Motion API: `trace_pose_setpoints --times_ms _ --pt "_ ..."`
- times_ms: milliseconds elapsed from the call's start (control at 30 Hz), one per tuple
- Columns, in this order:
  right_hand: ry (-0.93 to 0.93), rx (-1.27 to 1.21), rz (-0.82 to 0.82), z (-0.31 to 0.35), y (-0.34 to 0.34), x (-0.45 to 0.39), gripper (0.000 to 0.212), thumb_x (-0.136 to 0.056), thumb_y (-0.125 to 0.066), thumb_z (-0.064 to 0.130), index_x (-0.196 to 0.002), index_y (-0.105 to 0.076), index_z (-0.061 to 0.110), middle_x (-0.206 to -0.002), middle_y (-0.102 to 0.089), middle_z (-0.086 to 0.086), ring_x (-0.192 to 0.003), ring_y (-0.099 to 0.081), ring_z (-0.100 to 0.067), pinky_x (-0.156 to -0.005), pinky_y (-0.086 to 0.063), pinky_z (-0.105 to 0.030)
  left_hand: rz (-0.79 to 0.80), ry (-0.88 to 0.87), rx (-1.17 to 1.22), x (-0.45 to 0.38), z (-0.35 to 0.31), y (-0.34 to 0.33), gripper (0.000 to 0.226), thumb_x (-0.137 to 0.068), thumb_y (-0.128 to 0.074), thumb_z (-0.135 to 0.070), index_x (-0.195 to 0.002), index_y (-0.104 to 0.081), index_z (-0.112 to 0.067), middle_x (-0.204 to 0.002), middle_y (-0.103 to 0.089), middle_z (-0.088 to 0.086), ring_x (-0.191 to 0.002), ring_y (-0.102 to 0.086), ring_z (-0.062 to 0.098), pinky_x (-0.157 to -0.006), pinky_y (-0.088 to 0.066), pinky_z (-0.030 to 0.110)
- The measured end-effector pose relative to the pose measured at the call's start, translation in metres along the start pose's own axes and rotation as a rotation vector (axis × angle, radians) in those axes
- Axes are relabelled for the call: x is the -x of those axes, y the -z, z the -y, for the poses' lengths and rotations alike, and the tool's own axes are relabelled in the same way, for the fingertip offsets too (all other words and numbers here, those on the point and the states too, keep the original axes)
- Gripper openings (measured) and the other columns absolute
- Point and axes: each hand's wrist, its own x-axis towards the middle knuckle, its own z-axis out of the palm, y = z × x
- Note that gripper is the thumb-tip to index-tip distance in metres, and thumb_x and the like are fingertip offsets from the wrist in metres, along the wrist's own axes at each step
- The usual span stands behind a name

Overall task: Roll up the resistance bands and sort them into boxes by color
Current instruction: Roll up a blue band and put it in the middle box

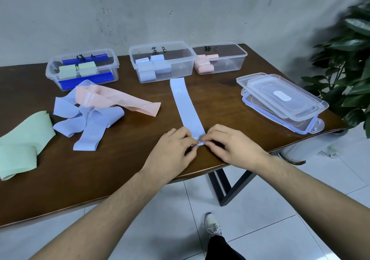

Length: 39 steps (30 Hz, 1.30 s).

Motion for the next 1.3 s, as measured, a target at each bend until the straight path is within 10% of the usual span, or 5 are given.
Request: trace_pose_setpoints --times_ms 1300 --pt "-0.08 -0.001 -0.039 -0.004 -0.007 -0.016 0.019 -0.098 -0.061 0.02 -0.115 -0.069 0.023 -0.107 -0.057 0.011 -0.093 -0.058 -0.008 -0.082 -0.051 -0.03 -0.034 0.173 0.056 -0.011 0.01 -0.006 0.021 -0.097 -0.06 -0.027 -0.113 -0.071 -0.019 -0.106 -0.058 -0.005 -0.087 -0.056 0.013 -0.08 -0.052 0.033"
